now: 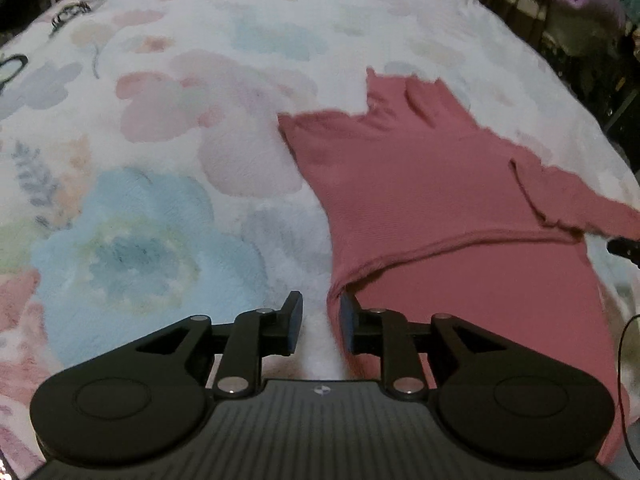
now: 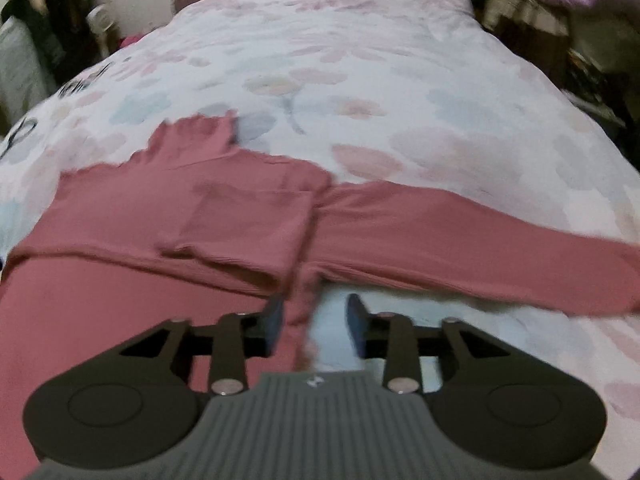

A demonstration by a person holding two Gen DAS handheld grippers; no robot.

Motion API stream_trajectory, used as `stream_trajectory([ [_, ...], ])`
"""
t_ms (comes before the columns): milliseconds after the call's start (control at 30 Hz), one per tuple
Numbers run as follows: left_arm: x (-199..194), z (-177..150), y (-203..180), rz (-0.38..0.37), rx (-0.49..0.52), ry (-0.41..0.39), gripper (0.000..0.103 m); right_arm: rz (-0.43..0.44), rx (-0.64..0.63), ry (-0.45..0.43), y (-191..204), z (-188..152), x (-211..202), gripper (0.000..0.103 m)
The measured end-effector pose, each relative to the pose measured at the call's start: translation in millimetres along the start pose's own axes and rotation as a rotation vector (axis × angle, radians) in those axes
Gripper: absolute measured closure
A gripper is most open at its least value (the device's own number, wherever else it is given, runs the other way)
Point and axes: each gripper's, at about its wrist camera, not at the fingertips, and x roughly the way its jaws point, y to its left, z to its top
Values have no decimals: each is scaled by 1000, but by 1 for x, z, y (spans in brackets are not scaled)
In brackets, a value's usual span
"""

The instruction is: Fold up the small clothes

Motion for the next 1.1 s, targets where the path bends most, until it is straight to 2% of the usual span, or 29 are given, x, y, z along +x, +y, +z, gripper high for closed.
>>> stream_trajectory([
  [33, -3, 3, -3, 12, 6, -17, 74, -8, 36, -3, -13, 0, -3, 57],
  [100, -7, 11, -10, 50, 18, -55, 73, -37, 94, -4, -38, 0, -9, 54],
  [200, -9, 24, -27, 118, 36, -119, 71, -112, 128, -18, -73, 2, -21, 45],
  [267, -7, 32, -41, 147, 47, -153, 64, -157, 141, -28, -95, 4, -28, 39],
  [400, 4, 43, -62, 137, 93, -203, 61, -204, 243, -34, -147, 6, -39, 35],
  [567, 23, 57, -76, 86, 79, -185, 59, -267, 335, -75, -211, 6, -59, 32],
  [733, 43, 65, -81, 101, 67, -146, 59, -304, 357, -108, -261, -4, -65, 32],
  [867, 53, 67, -82, 124, 48, -125, 59, -304, 339, -114, -285, -8, -50, 33],
  [1100, 67, 66, -82, 165, 43, -78, 59, -288, 339, -97, -314, -4, 2, 37],
])
